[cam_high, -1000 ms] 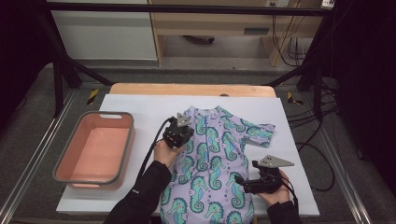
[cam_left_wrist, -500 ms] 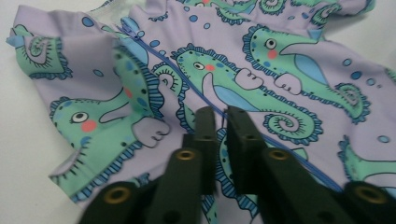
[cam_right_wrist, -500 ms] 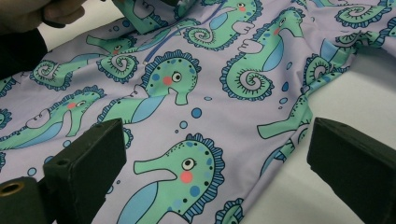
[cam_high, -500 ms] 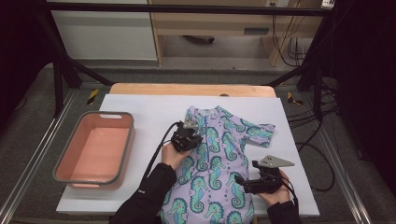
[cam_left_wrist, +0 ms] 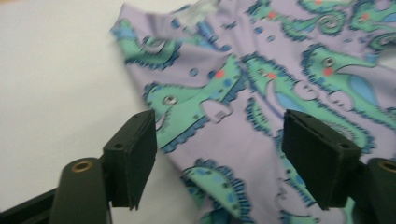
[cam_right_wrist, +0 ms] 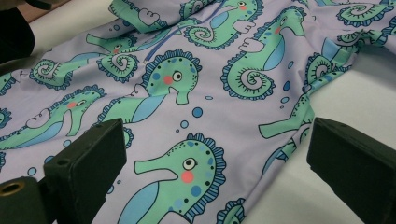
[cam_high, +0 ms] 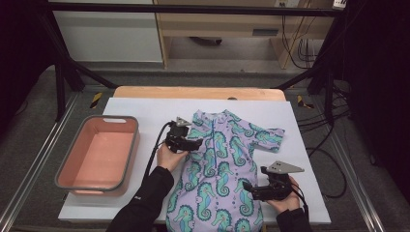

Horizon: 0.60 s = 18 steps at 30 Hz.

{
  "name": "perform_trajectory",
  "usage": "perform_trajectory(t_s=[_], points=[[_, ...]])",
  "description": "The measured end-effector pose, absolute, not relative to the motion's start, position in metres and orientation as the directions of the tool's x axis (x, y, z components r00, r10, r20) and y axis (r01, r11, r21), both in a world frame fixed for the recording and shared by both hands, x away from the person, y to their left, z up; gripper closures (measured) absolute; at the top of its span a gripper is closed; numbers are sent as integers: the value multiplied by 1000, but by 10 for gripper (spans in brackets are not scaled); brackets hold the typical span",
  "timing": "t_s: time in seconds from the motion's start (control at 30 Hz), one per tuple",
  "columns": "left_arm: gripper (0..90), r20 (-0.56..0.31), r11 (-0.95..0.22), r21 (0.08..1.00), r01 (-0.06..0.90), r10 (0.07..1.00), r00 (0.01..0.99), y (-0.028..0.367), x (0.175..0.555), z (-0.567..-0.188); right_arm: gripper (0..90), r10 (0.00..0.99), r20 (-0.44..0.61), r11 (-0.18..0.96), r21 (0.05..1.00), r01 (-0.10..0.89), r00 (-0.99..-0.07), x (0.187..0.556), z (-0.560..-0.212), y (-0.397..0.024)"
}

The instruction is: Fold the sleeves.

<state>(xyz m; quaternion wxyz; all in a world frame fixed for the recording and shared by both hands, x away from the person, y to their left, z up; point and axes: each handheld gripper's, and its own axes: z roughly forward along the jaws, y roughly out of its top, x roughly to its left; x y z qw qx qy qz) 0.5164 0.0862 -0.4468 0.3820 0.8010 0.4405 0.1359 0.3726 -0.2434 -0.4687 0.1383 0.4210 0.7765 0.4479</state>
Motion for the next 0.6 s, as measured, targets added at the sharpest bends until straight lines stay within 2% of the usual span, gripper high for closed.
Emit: perform_trajectory(t_s=[0.3,0.33,0.43,0.5,0.6], points=[[175,-181,-298,702,646,804,567,99,523,-461,54,778,165,242,812,530,-607,373,-469,-243],[198,-189,-295,697,653,804,564,100,524,-462,55,778,165,242,812,531,-607,373,-469,-243],[341,-225,-287,691,664,787,574,101,525,-463,55,778,165,244,810,533,-607,373,-469,-243],[468,-236,-277,702,657,779,580,101,524,-463,55,778,164,243,812,531,-607,373,-469,-243],[601,-258,-264,715,648,761,595,101,522,-460,55,777,164,242,812,530,-607,373,-469,-243]])
